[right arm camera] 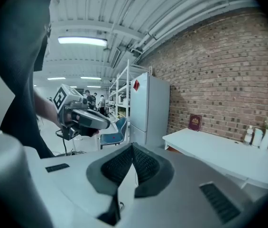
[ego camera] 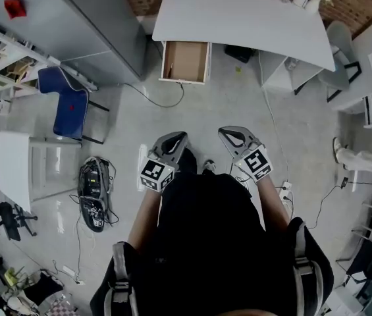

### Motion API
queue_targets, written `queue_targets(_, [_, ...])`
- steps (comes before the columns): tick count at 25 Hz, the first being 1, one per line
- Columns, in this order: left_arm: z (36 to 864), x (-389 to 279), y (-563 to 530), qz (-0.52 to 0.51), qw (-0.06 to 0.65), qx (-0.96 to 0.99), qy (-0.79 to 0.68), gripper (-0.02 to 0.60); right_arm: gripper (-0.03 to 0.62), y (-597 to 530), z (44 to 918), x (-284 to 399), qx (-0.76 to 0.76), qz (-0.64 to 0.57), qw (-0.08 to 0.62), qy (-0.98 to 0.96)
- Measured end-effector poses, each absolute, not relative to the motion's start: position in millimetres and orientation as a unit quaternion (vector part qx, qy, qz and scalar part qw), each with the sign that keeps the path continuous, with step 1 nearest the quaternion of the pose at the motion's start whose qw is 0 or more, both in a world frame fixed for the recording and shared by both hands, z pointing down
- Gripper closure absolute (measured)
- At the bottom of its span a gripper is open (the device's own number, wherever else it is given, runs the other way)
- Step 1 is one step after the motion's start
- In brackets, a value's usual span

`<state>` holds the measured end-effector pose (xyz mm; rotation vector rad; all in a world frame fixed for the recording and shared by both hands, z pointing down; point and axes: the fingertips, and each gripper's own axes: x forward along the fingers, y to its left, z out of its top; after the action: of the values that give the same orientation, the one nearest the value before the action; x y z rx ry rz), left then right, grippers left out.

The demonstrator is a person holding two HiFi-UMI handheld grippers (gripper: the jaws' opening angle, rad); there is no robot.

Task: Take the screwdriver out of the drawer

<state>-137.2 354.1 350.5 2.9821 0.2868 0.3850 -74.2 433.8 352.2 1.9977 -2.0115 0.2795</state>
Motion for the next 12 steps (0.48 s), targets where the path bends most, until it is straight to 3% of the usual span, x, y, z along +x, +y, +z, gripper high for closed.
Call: queue_targets(12, [353.1,-138.3,336.3,0.125,0.070,0.987,0.069,0.561,0.537,416.4,355.4,-67.9,0.680,0.099,0.152,-0.710])
